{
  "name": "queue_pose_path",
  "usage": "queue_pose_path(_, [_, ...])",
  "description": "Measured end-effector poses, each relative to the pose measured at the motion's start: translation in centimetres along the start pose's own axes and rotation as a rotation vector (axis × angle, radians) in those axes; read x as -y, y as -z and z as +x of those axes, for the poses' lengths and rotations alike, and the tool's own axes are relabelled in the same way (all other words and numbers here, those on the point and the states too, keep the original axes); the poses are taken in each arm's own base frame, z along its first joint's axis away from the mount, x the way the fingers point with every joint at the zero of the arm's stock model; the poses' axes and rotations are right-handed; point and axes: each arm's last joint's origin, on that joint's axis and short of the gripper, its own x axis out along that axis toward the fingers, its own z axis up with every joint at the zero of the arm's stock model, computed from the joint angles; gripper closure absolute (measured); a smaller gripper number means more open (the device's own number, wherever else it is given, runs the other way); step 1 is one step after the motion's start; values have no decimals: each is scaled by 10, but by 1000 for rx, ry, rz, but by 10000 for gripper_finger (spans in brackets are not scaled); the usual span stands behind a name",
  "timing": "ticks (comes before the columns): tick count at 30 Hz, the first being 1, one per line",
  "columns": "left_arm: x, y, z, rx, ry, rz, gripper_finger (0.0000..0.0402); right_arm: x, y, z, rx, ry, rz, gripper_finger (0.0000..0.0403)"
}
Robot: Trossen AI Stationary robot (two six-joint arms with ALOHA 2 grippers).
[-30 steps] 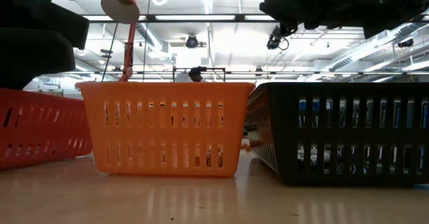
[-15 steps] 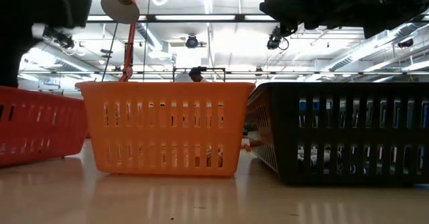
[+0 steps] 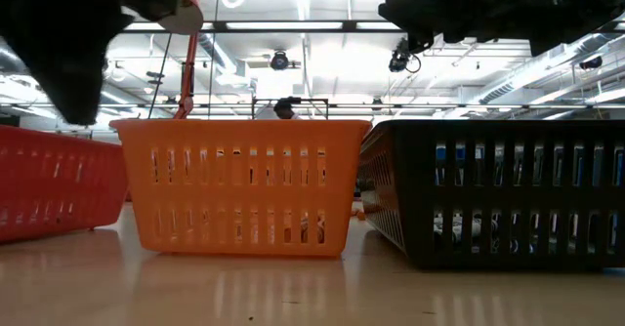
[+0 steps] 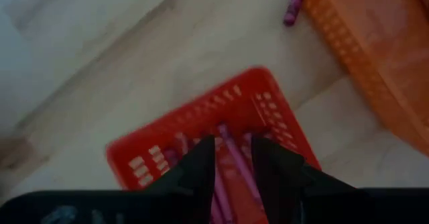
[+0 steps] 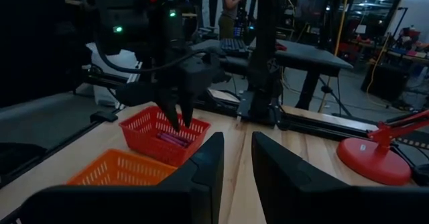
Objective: Sort crayons
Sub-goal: Adjust the orange bin
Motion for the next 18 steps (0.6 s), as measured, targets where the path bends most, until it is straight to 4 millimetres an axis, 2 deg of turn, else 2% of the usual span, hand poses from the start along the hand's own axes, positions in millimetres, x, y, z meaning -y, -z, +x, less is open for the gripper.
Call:
queue_pose_path(9, [-3, -42, 10, -9, -5, 109, 292, -1, 3, 0, -28, -5, 6, 321])
queue_pose_path(18, [0, -80, 19, 27, 78, 260, 292, -1, 4, 0, -38, -6, 9, 321])
